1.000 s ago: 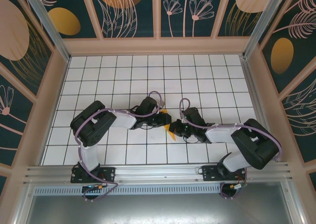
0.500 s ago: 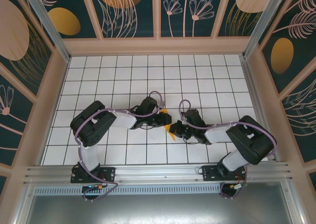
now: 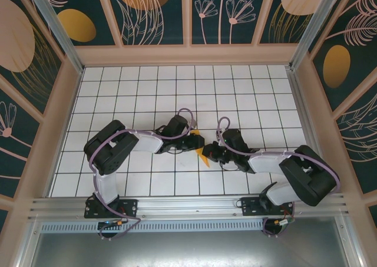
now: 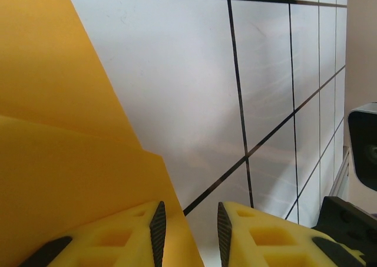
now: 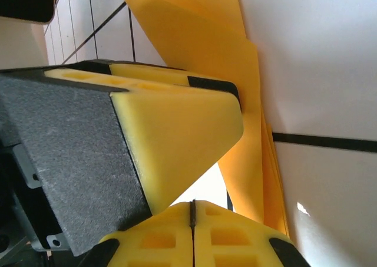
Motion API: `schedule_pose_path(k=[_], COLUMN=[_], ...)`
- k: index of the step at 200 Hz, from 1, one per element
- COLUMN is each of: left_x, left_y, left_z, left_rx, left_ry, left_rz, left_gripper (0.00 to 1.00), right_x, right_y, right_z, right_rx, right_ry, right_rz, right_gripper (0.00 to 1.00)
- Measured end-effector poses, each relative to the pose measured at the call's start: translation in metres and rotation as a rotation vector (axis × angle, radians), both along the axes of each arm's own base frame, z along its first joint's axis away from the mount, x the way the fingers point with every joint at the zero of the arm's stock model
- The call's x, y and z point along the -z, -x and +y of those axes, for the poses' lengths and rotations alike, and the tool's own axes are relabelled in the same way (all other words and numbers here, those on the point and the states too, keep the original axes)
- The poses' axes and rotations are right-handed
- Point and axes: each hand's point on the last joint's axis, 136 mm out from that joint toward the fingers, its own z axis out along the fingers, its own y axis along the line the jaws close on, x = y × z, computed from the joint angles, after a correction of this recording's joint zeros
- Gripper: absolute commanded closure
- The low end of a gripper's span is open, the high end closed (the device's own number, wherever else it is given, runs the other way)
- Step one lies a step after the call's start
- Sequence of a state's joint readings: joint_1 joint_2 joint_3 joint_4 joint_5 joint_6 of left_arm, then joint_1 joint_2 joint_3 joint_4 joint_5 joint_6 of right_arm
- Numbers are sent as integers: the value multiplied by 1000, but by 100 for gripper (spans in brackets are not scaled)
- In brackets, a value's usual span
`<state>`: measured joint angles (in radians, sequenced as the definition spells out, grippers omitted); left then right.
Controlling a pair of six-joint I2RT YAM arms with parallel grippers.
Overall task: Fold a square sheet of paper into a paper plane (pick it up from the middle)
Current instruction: Fold the wing for the fifth time at the center of the table.
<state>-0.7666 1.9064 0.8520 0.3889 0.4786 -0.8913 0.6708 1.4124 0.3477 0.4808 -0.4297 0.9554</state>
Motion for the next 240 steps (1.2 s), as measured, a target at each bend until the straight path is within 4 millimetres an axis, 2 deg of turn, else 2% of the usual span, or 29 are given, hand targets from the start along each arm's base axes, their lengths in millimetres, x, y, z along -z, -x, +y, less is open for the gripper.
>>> schedule_pose_path(k=[32,62,111,145,204,240], left_x=[0,0,0,0,-1,-1], left_y=[-5,-6,-6,-7,-9,-27], left_z=[3,3,4,4,7,21], left_rx=[-18,-19,-20,-25,-27,-62], left_ry=[-6,-11,-12,-22,-19,-15], left_rz=[-6,-19,-21,-28,-26,-33], left_gripper=[67,67,68,68,68,66], right_x=[4,28,28,29,30,30], right_y=[-5,1,1,2,4,4], right_z=[4,-1,-2,-3,-5,-5], right_rx=[-6,1,3,8,14,-1], right_ry=[-23,31,26,19,12,25], right_rz=[2,55,47,49,45,39], right_gripper=[93,94,95,100,100,100])
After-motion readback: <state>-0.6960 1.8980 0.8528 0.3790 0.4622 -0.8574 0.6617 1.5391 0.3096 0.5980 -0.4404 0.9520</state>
